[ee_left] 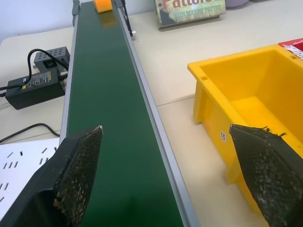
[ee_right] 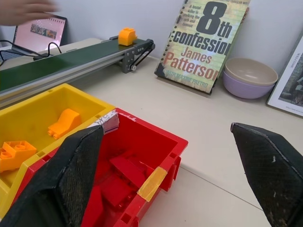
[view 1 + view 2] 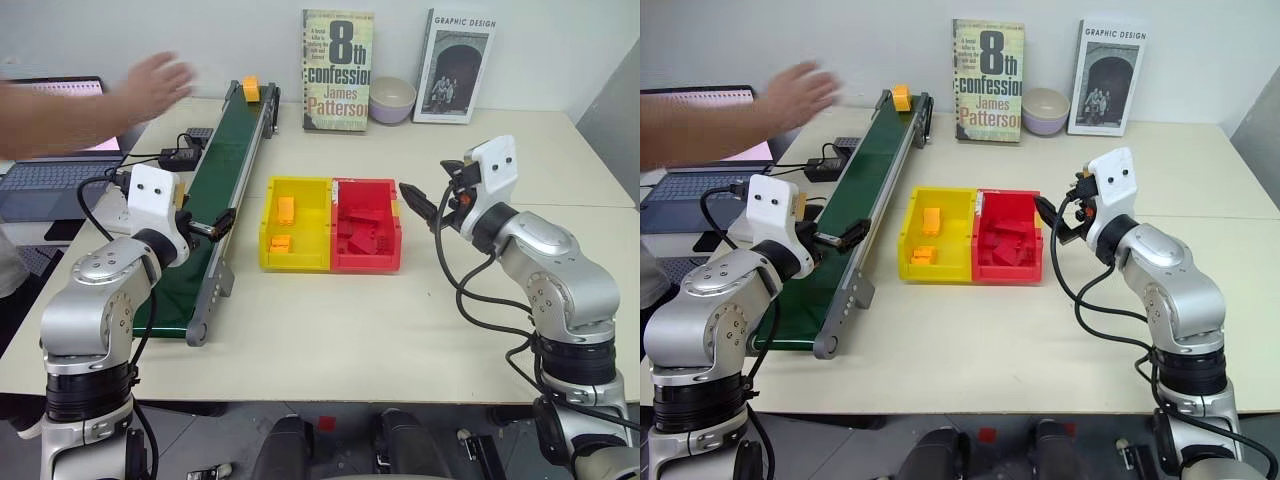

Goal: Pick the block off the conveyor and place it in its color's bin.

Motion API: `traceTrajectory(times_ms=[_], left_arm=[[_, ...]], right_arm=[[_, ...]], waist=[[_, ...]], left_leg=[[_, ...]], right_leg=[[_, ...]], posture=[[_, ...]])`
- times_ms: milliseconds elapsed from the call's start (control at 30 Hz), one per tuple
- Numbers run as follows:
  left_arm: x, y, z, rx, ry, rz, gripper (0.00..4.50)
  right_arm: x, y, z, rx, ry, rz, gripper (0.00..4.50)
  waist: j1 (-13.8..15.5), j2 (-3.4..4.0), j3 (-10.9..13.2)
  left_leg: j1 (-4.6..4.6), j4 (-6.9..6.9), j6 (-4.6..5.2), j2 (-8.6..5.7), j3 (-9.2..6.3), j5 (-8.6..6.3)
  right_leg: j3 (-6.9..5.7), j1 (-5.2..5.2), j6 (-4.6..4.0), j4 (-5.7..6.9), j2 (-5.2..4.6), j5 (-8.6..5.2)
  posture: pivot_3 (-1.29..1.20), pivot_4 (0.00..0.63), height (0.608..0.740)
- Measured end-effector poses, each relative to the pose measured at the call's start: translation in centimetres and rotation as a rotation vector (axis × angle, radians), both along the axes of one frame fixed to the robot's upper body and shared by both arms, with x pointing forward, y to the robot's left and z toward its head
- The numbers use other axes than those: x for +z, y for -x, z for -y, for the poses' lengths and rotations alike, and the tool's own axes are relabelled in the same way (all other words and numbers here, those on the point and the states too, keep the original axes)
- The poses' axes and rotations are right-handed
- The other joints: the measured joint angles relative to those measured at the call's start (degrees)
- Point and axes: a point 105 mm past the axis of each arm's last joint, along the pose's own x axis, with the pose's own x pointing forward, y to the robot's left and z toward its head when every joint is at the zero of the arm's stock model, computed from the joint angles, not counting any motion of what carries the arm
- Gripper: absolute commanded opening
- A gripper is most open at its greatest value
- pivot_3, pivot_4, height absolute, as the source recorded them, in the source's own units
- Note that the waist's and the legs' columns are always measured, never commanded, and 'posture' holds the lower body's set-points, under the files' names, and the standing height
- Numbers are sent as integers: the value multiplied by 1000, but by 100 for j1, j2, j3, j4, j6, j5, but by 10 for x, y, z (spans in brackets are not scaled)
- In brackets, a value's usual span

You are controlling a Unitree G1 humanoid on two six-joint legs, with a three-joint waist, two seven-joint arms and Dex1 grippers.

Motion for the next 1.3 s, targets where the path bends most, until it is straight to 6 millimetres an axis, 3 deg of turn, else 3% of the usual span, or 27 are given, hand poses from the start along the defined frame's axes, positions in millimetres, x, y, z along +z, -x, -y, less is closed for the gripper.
traceTrajectory(times_ms=[233, 467, 667, 1100, 1300], left_arm=[[-4, 8, -12, 95, 39, 14, 4463], [-11, 12, -21, 231, 114, 42, 4463], [-15, 8, -14, 257, 133, 40, 4463], [-4, -3, -8, 251, 150, 88, 4463], [-12, -9, -9, 250, 141, 67, 4463]], right_arm=[[1, 2, -2, 51, 14, -10, 4500], [20, 36, -37, 479, -31, -45, 4500], [21, 55, -48, 674, -32, -82, 4500], [23, 65, -59, 748, 2, -66, 4500], [21, 63, -58, 709, 11, -53, 4500]], waist=[[-2, 0, 0], [1, 0, 0], [6, -1, 0], [9, -1, 0], [9, -1, 0]], left_leg=[[-1, 0, 0, 0, 1, 0], [2, 3, 0, 1, -10, 0], [0, 5, 0, -2, -4, 0], [0, 4, 0, -1, -5, 0], [0, 4, 0, -1, -6, 0]], right_leg=[[2, -1, 0, -1, -1, 0], [-6, 7, 0, -2, -1, 0], [-2, 8, 0, -4, -3, 0], [-2, 6, 0, -4, -3, 0], [-2, 6, 0, -2, -5, 0]], posture=[[0, 150, 740], [0, 150, 740], [0, 150, 740], [0, 150, 740], [0, 150, 740]])
